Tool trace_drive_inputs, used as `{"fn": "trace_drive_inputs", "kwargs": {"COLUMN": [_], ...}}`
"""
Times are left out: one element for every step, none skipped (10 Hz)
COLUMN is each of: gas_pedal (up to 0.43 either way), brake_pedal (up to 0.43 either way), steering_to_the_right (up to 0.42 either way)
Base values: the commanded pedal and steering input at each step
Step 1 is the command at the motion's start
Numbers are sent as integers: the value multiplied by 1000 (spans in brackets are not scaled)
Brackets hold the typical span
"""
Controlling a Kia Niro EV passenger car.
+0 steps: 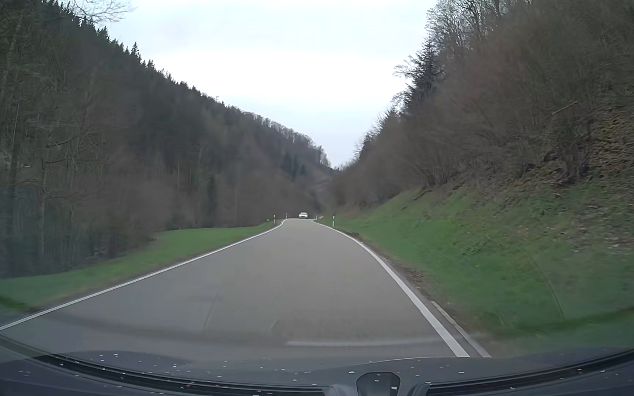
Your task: Follow the waypoints while adhering to traffic rules and regulations
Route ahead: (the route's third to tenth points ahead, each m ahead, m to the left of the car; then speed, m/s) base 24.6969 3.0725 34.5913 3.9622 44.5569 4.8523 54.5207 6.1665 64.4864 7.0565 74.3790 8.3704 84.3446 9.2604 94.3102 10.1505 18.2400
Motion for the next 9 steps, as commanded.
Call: {"fn": "trace_drive_inputs", "kwargs": {"gas_pedal": [0, 0, 0, 0, 0, 0, 0, 0, 0], "brake_pedal": [0, 0, 0, 0, 0, 0, 0, 0, 0], "steering_to_the_right": [-10, -10, -10, -10, -10, -10, -10, -10, -10]}}
